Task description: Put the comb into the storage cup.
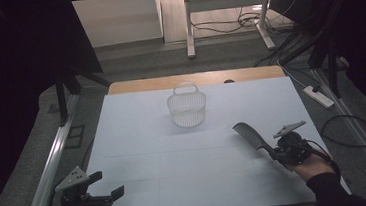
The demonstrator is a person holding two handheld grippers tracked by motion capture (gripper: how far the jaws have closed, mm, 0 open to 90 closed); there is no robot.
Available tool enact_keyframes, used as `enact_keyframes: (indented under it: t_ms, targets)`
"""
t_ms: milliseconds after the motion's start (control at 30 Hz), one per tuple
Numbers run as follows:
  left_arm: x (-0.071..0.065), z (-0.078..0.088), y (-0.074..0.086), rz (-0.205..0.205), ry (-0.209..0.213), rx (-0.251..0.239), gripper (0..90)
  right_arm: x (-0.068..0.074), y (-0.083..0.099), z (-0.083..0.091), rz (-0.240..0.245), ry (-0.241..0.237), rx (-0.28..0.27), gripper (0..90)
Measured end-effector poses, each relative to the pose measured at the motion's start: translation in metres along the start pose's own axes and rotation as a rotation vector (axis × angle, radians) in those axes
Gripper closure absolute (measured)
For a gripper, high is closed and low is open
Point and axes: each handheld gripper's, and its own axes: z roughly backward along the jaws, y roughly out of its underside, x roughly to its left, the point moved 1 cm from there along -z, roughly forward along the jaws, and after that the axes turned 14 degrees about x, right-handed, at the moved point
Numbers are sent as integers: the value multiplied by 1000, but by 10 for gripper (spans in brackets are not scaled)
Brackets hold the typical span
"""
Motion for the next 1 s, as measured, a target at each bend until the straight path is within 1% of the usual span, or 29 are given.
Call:
enact_keyframes:
  t_ms: [167, 267, 367, 567, 633, 700, 767, 800, 833, 867, 900, 933, 967, 1000]
  targets:
    - [-4, -7, -11, -61, 27, 1, 14, 2, 0, 7, 9, 17, -41, 728]
    - [-6, -12, -17, -101, 40, 12, 15, 3, 0, 10, 12, 19, -63, 728]
    - [-8, -15, -24, -129, 39, 7, 14, 5, 0, 13, 14, 23, -83, 728]
    - [-10, -20, -40, -148, 15, -11, 2, 8, -1, 20, 13, 33, -122, 728]
    - [-10, -21, -42, -150, 15, -12, 0, 9, 0, 22, 13, 32, -131, 728]
    - [-13, -25, -49, -160, 33, -15, 0, 10, 0, 23, 15, 38, -141, 728]
    - [-14, -26, -51, -164, 35, -14, 0, 11, 0, 25, 18, 36, -148, 728]
    - [-16, -28, -54, -172, 35, -8, 0, 12, 0, 26, 17, 38, -152, 727]
    - [-16, -28, -54, -172, 35, -8, 0, 12, 0, 26, 17, 38, -152, 727]
    - [-18, -30, -58, -179, 37, -1, 0, 14, -1, 28, 20, 36, -164, 727]
    - [-18, -30, -58, -179, 37, -1, 0, 14, -1, 28, 20, 36, -164, 727]
    - [-20, -32, -62, -183, 39, 8, 0, 15, -1, 29, 23, 35, -175, 727]
    - [-20, -32, -62, -183, 39, 8, 0, 15, -1, 29, 23, 35, -175, 727]
    - [-23, -34, -65, -187, 42, 9, 0, 17, -1, 30, 24, 33, -183, 727]
